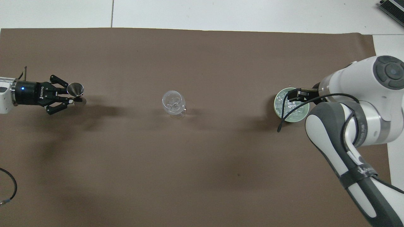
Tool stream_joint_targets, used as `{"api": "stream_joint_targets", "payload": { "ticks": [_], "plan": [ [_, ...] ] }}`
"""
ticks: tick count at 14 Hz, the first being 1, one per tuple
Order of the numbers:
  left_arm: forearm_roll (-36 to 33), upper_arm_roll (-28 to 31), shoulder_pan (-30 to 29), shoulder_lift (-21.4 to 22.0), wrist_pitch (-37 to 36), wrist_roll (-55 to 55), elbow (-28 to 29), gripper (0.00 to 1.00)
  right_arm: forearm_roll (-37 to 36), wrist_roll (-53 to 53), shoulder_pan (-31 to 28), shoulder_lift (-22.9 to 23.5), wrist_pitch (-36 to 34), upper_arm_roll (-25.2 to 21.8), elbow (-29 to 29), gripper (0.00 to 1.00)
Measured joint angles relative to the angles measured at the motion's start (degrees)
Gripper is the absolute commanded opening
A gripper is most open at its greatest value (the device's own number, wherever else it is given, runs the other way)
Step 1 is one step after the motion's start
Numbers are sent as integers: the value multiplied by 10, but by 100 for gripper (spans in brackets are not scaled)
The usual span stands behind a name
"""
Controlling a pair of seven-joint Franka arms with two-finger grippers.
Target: Pour wine and add ice with both arms
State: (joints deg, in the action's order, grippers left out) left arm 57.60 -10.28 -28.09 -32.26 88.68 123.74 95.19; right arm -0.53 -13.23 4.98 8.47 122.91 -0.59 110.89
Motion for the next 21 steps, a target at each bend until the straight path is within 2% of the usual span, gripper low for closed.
{"api": "stream_joint_targets", "payload": {
  "ticks": [3,6,8,12,15,16,17,19,21],
  "plan": [
    [45,-2,-28,-50,-35,43,0,0,0,0,2,28,43,0,18,100],
    [52,-2,-60,-91,-62,73,-1,0,0,0,2,38,66,0,31,85],
    [59,-3,-74,-113,-75,85,-1,0,0,0,2,39,71,0,32,84],
    [75,-14,-79,-136,-81,104,-2,0,-1,2,2,52,90,0,35,81],
    [81,-18,-79,-137,-81,104,-3,0,-5,14,3,59,92,0,35,69],
    [81,-18,-79,-137,-81,104,-3,0,-6,16,3,60,92,0,35,63],
    [81,-18,-79,-137,-81,104,-3,0,-6,16,3,61,92,0,35,50],
    [81,-18,-79,-139,-81,105,-3,0,-6,17,3,63,92,0,35,4],
    [81,-18,-79,-144,-81,118,-3,0,-6,18,3,63,92,0,35,0]
  ]
}}
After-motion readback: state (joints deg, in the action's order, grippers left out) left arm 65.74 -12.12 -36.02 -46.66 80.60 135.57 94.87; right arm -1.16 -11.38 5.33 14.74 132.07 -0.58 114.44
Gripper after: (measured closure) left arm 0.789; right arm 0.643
